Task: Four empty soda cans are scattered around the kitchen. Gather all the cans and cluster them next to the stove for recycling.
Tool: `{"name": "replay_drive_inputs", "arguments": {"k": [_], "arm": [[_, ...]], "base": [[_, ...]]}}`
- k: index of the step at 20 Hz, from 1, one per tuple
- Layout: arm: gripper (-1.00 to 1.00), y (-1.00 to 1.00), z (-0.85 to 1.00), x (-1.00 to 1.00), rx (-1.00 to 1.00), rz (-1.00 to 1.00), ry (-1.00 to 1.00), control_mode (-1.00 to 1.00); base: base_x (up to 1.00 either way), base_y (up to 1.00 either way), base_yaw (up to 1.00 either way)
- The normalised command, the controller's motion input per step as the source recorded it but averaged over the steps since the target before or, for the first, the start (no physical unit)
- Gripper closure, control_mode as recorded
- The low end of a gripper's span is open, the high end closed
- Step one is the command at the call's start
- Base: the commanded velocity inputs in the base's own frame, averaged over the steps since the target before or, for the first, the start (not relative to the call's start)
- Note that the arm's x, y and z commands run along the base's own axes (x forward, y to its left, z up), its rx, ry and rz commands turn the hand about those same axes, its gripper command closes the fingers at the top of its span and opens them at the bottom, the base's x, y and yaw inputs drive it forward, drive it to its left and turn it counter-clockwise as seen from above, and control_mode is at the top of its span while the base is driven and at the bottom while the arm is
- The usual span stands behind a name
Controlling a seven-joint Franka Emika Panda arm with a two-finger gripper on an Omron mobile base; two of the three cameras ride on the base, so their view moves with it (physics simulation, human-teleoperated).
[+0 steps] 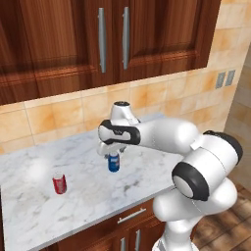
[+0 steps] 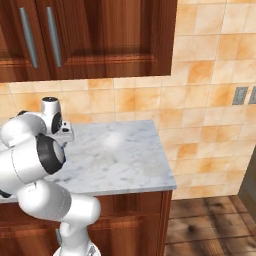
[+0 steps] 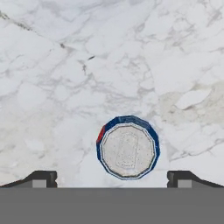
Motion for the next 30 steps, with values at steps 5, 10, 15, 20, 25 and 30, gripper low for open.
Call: {"name": "replay_drive_inputs", "arguments": {"k": [5, 10, 15, 20, 25, 30], "arm": [[-1.00, -0.05, -0.05, 0.28, 0.00, 0.02, 0.00, -1.00], [-1.00, 0.00, -0.11, 0.11, 0.00, 0.00, 0.00, -1.00], [-1.00, 0.05, -0.07, 0.00, 0.00, 0.00, 0.00, -1.00], [-1.00, 0.04, -0.16, 0.00, 0.00, 0.00, 0.00, -1.00], [-1.00, 0.00, -0.14, 0.00, 0.00, 0.00, 0.00, -1.00], [-1.00, 0.00, -0.01, 0.00, 0.00, 0.00, 0.00, -1.00]], "base": [[0.00, 0.00, 0.00], [0.00, 0.00, 0.00], [0.00, 0.00, 0.00], [0.00, 0.00, 0.00], [0.00, 0.00, 0.00], [0.00, 0.00, 0.00]]}}
